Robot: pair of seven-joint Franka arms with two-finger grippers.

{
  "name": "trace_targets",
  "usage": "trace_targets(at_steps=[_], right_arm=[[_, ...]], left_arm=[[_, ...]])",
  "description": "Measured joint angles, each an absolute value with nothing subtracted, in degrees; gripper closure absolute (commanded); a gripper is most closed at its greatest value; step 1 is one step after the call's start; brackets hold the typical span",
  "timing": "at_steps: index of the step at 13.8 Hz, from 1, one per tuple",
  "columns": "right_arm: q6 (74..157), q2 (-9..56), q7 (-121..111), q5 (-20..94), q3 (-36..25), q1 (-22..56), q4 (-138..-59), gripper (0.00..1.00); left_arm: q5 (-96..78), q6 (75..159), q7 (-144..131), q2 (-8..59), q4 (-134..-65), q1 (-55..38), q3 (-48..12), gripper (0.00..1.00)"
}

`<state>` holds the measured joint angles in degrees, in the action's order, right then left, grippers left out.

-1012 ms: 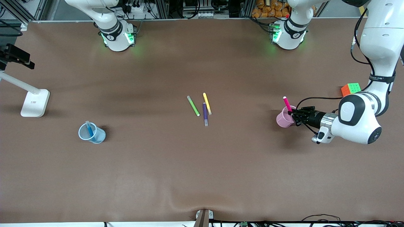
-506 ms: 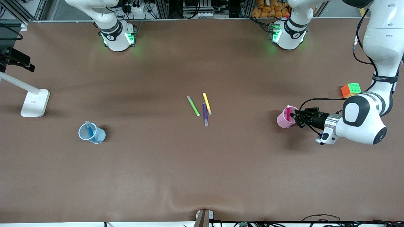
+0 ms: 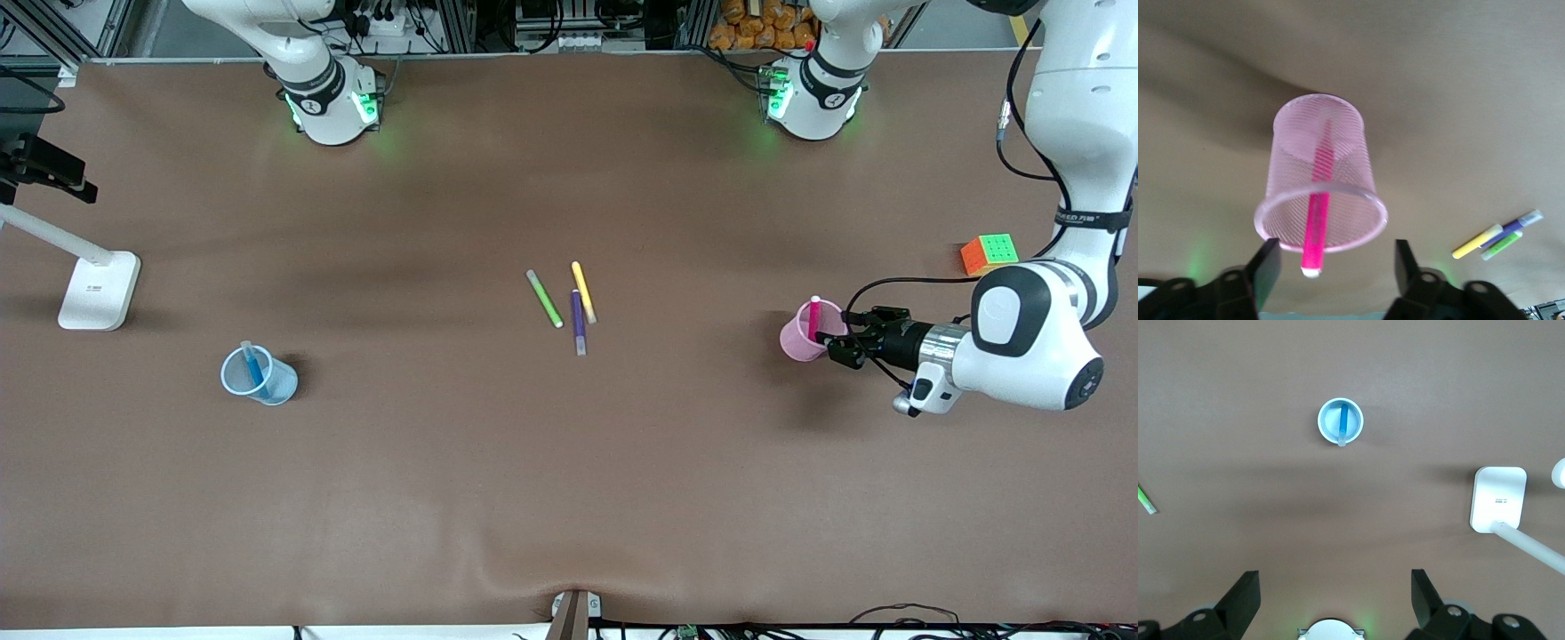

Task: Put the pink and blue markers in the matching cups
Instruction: 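Open the left gripper and raise it away from the pink cup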

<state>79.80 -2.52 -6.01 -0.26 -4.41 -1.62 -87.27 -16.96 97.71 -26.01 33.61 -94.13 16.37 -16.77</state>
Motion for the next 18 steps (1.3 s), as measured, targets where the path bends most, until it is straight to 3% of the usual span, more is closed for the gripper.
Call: trace_targets(at_steps=[10, 18], right_arm=[[79.80, -2.41, -5.64, 1.96, -4.39, -1.78, -87.26, 0.00], [79.79, -2.41, -5.64, 2.25, -4.38, -2.14, -87.26, 0.00]], left_arm=[[-13.41, 96.62, -26.09, 16.43, -91.12, 16.03, -17.90, 0.00], [-6.04, 93.92, -25.53, 7.93, -88.27, 16.01, -19.50, 0.00]])
